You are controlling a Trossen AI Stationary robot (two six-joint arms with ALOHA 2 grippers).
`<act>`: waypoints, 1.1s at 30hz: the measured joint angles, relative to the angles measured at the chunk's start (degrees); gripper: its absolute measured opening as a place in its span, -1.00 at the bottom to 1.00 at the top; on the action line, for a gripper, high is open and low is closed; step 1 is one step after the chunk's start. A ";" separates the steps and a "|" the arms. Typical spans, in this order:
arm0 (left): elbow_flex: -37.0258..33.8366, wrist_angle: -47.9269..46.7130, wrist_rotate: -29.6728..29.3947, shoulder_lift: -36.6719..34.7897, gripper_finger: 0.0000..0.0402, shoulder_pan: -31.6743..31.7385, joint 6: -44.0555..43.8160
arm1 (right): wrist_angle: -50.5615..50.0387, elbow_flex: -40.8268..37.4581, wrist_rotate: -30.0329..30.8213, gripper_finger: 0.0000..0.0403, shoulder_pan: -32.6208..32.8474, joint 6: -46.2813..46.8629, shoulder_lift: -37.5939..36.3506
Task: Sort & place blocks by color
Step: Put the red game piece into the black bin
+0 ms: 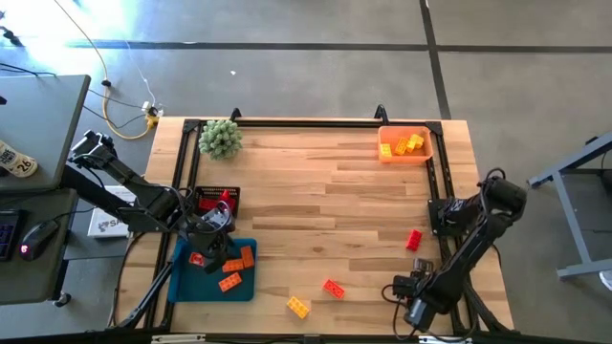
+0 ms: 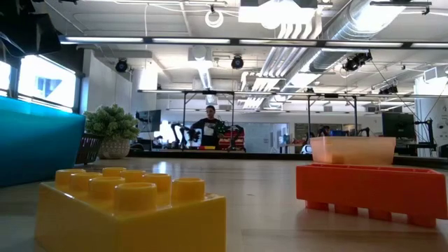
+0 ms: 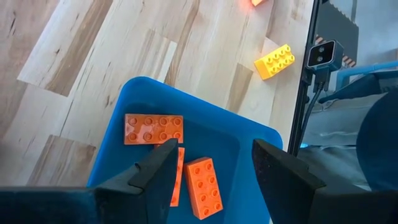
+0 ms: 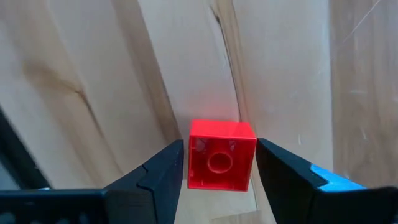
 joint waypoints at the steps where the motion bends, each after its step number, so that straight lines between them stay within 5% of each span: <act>1: 0.00 0.00 -0.09 0.00 -0.03 0.01 0.05 | 0.01 0.00 -0.12 -0.07 -0.03 0.02 0.53; 6: 0.00 0.02 -0.12 0.00 -0.03 0.00 0.03 | 1.05 0.07 -2.82 -0.12 -0.82 0.00 2.47; 11: 0.00 0.03 -0.12 0.00 -0.03 -0.01 0.05 | 1.74 0.07 -3.54 -0.44 -1.79 -0.07 2.46; 18: 0.00 0.07 -0.10 0.00 -0.03 -0.01 -0.01 | 2.79 0.11 -6.38 -0.45 -4.66 0.34 2.03; 33: 0.00 0.86 -7.22 -0.04 -0.03 0.01 3.62 | 13.37 0.17 3.64 -0.45 -18.02 1.33 -5.24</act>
